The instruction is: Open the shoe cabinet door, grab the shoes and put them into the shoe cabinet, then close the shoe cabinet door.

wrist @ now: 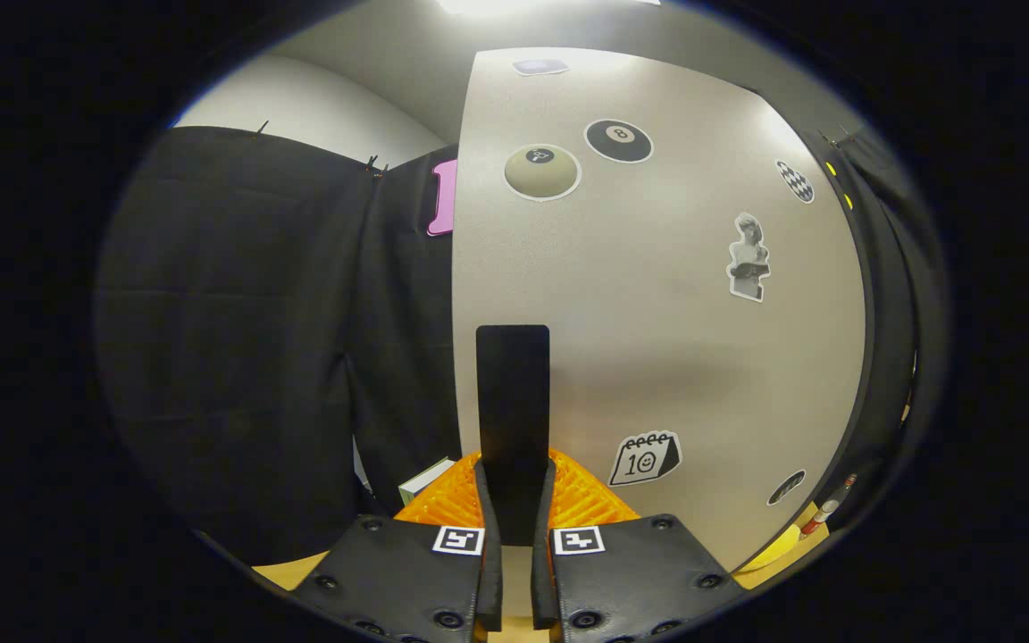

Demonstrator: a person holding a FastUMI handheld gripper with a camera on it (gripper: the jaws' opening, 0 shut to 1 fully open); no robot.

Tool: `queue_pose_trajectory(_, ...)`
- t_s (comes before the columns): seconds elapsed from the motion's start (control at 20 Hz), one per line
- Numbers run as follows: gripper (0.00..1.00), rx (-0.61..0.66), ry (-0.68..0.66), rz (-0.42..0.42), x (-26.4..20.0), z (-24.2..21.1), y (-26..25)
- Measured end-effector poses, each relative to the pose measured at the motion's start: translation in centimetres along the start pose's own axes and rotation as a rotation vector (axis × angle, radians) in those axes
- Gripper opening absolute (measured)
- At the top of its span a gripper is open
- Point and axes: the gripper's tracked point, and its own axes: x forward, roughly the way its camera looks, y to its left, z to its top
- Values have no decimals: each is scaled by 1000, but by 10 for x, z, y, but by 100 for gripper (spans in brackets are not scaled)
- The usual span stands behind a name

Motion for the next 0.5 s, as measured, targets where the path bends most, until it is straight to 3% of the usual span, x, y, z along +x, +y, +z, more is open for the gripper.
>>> queue_pose_trajectory(0.5,14,15,19,64,-19,0,-8)
